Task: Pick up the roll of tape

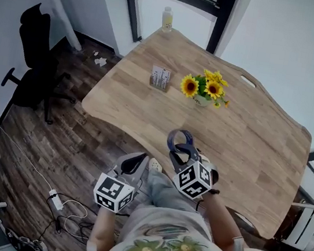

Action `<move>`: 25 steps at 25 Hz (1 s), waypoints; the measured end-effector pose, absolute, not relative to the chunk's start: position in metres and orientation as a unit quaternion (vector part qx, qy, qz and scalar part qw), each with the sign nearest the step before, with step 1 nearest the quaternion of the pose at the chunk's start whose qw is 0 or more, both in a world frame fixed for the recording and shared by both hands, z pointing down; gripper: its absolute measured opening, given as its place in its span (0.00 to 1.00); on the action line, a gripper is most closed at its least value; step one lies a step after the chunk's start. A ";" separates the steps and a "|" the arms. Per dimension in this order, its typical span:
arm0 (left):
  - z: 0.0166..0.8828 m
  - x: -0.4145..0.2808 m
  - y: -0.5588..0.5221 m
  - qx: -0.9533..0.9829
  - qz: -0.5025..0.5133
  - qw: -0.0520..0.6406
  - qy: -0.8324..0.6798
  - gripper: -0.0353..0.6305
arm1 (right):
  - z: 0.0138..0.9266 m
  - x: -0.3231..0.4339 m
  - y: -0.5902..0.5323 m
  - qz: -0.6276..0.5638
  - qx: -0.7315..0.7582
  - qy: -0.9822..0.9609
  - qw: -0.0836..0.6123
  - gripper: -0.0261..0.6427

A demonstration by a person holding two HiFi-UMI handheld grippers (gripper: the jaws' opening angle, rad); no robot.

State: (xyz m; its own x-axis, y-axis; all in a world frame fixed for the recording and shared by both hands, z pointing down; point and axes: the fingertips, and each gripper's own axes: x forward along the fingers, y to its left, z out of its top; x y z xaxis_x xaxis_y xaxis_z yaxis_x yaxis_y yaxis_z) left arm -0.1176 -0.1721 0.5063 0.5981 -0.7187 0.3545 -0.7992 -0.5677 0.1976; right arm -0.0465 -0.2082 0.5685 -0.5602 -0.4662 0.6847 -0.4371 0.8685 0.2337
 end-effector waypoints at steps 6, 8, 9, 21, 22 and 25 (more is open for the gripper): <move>0.495 -0.115 -0.172 0.880 0.104 0.164 -0.434 0.06 | 0.522 -0.057 -0.205 0.006 0.258 -0.916 0.308 0.17; 0.493 -0.115 -0.171 0.881 0.100 0.164 -0.433 0.06 | 0.507 -0.058 -0.202 0.013 0.261 -0.924 0.280 0.17; 0.492 -0.115 -0.170 0.881 0.099 0.163 -0.433 0.06 | 0.501 -0.058 -0.201 0.016 0.263 -0.927 0.268 0.17; 0.474 -0.117 -0.167 0.885 0.079 0.157 -0.432 0.06 | 0.445 -0.051 -0.174 0.033 0.260 -0.953 0.155 0.17; 0.472 -0.118 -0.167 0.885 0.077 0.156 -0.433 0.06 | 0.442 -0.051 -0.172 0.035 0.257 -0.954 0.147 0.17; 0.462 -0.119 -0.166 0.885 0.068 0.150 -0.436 0.06 | 0.437 -0.052 -0.165 0.042 0.250 -0.959 0.129 0.17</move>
State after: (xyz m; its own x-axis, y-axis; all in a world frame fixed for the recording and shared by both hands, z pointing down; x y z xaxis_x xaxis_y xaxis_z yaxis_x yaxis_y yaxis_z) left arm -0.1190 -0.1664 0.4623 0.6107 -0.7507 0.2519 -0.7918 -0.5749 0.2064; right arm -0.0518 -0.1645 0.4371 -0.8416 -0.4686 0.2686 -0.4903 0.8714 -0.0158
